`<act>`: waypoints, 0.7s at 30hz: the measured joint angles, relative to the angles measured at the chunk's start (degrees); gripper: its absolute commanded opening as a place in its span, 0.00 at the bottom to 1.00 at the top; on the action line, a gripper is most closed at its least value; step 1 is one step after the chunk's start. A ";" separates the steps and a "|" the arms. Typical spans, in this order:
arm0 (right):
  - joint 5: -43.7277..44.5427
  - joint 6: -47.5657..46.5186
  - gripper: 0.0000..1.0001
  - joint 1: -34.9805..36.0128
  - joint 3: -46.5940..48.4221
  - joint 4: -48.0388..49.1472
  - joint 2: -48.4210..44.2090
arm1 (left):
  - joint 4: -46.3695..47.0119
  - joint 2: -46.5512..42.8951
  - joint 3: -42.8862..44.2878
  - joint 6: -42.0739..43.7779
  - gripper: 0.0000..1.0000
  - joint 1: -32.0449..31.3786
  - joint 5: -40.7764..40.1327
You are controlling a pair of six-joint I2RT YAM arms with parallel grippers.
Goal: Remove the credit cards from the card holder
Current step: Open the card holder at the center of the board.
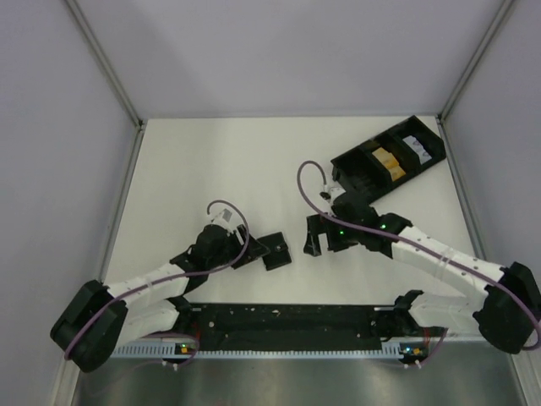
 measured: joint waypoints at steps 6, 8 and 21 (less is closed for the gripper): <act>9.62 -1.55 0.93 8.68 13.11 -0.13 15.63 | 0.61 -0.50 -0.17 -0.35 0.56 0.00 -4.70; 12.44 -2.08 0.86 11.02 17.57 0.00 20.74 | 0.87 2.34 0.35 -0.17 0.55 0.00 -4.81; 17.29 -2.58 0.54 15.47 25.81 -0.72 36.48 | 7.93 12.46 2.08 -0.20 0.31 0.00 -3.41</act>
